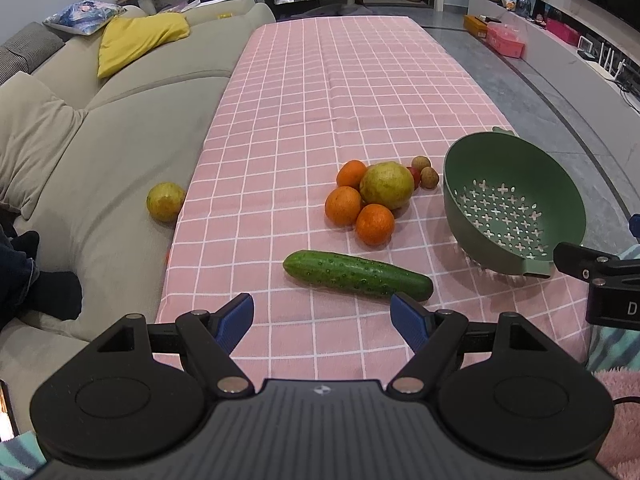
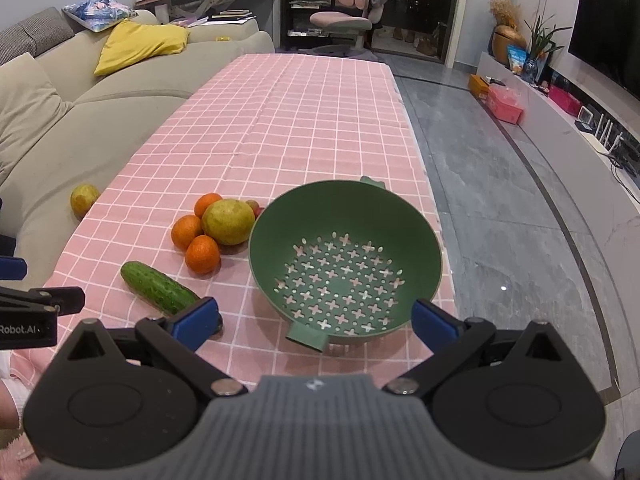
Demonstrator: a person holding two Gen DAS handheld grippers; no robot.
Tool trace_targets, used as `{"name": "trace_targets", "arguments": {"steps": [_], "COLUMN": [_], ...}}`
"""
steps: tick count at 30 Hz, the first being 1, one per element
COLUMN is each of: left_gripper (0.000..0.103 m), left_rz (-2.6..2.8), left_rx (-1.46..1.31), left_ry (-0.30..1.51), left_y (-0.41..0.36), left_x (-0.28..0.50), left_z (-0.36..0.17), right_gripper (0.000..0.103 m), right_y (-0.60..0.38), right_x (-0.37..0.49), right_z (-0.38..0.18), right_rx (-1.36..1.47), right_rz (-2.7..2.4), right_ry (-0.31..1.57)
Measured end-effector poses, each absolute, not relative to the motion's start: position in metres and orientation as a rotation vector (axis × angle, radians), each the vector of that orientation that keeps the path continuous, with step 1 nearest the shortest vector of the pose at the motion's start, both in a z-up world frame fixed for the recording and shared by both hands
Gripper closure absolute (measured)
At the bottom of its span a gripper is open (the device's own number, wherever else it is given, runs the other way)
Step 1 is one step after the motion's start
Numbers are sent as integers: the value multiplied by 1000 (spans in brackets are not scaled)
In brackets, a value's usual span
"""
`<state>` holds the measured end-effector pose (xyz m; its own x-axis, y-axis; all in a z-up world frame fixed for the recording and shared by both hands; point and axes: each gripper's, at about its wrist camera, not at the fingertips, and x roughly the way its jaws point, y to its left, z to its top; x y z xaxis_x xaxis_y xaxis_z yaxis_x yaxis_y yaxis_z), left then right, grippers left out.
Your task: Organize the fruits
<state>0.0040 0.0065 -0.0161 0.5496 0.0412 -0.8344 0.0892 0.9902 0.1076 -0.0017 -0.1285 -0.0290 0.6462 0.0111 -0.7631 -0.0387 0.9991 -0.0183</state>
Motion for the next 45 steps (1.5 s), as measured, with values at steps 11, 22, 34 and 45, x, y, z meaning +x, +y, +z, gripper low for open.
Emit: {"name": "trace_targets", "arguments": {"steps": [11, 22, 34, 45], "left_gripper": [12, 12, 12, 12], "left_rz": [-26, -26, -26, -26], "left_rx": [142, 141, 140, 139], "left_ry": [998, 998, 999, 999], "left_y": [7, 7, 7, 7], "left_x": [4, 4, 4, 4], "left_z": [-18, -19, -19, -19], "right_gripper": [4, 4, 4, 4], "right_y": [-128, -128, -129, -129], "right_x": [0, 0, 1, 1], "right_z": [-31, -34, -36, -36], "right_rx": [-35, -35, -35, -36], "right_rz": [27, 26, 23, 23], "right_ry": [881, 885, 890, 892]}}
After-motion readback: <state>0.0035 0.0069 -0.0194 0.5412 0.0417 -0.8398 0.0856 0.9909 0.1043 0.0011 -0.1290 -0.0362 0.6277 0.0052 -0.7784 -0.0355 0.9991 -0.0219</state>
